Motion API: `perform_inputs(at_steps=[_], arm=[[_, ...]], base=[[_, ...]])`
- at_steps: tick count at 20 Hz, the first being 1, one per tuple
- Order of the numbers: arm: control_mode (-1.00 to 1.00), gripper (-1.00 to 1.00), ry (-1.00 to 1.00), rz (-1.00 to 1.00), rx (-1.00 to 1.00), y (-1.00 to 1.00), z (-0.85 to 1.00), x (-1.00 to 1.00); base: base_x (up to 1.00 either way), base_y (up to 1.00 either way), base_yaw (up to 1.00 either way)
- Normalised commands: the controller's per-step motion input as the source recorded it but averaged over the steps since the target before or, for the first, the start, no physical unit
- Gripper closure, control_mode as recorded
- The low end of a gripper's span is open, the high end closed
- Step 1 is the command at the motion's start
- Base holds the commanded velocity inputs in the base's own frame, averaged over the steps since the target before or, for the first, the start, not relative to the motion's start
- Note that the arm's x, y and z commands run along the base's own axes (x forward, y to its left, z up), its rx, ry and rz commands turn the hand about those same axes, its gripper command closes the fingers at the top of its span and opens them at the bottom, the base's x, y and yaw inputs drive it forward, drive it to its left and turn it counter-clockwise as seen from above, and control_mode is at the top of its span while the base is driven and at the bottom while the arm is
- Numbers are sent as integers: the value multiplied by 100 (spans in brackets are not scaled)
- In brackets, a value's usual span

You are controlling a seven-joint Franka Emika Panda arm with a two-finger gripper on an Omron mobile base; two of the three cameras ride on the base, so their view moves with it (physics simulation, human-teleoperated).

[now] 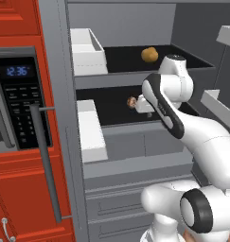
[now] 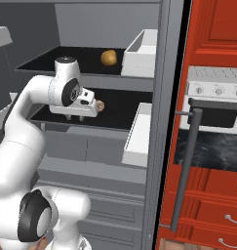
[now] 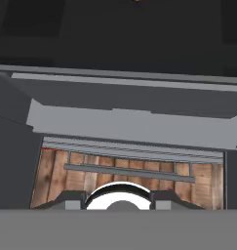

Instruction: Place the cold items (potato and mushroom) from the fridge in one tupperware on the dining counter. Place the warm items (hot dog and kebab skewer) in the stove area in another tupperware.

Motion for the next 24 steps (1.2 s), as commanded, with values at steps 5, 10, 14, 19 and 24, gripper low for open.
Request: perform_inputs(at_steps=[5,10,14,19,24], arm=[[-100,-100,-12,0,0,0,-1,-27],[-100,-100,-24,0,0,-2,-9,13],[-100,-100,-3,0,0,0,0,55],[-100,-100,3,0,0,2,0,66],[-100,-100,-6,0,-3,0,-13,33]], base=[[0,0,0],[0,0,0],[0,0,0],[0,0,0],[0,0,0]])
